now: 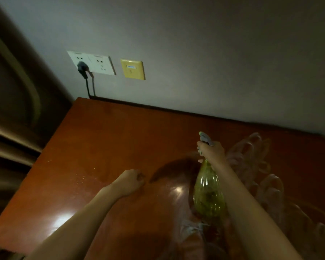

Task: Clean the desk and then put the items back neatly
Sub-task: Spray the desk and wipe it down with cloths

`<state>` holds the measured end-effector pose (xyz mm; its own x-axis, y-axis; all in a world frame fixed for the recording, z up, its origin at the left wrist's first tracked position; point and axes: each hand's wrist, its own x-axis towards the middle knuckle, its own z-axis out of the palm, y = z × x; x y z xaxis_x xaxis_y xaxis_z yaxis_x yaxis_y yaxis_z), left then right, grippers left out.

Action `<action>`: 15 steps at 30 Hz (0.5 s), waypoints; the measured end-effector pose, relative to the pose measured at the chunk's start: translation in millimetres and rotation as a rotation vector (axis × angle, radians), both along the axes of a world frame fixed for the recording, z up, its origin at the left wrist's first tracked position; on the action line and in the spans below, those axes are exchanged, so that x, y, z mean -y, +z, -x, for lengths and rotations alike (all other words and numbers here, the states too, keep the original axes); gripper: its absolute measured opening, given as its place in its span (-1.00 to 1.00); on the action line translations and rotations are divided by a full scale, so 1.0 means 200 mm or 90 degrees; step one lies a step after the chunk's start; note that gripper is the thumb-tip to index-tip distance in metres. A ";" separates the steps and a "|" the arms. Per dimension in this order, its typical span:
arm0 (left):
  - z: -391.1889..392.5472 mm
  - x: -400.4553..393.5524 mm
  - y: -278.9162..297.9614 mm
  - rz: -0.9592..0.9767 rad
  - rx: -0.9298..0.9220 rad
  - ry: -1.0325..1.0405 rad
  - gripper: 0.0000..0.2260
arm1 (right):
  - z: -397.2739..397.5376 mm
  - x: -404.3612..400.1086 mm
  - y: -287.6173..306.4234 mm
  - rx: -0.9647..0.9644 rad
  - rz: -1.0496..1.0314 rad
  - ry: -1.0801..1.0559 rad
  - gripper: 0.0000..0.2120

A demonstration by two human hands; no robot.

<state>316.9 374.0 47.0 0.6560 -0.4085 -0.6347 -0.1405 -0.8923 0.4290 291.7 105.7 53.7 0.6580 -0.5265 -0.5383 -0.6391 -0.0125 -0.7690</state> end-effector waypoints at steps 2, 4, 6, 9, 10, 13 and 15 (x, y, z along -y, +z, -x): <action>0.02 0.08 0.01 0.000 0.002 -0.026 -0.71 | 0.01 0.05 0.00 -0.016 0.016 -0.017 -0.77; 0.03 0.15 0.03 0.000 0.010 -0.054 -0.72 | 0.02 0.06 0.02 -0.085 0.061 0.037 -0.73; 0.05 0.20 0.06 0.001 0.018 -0.072 -0.72 | 0.07 0.07 0.02 -0.134 0.118 0.102 -0.73; 0.07 0.23 0.07 -0.004 0.026 -0.088 -0.70 | 0.16 0.08 0.00 -0.125 0.109 0.081 -0.74; 0.08 0.23 0.08 -0.013 0.024 -0.092 -0.71 | 0.20 0.09 -0.01 -0.104 0.063 0.055 -0.75; 0.15 0.24 0.09 -0.012 0.026 -0.082 -0.72 | 0.30 0.10 0.02 -0.017 -0.090 0.013 -0.90; 0.23 0.24 0.10 -0.005 0.024 -0.084 -0.72 | 0.35 0.08 0.03 0.025 -0.102 0.019 -0.99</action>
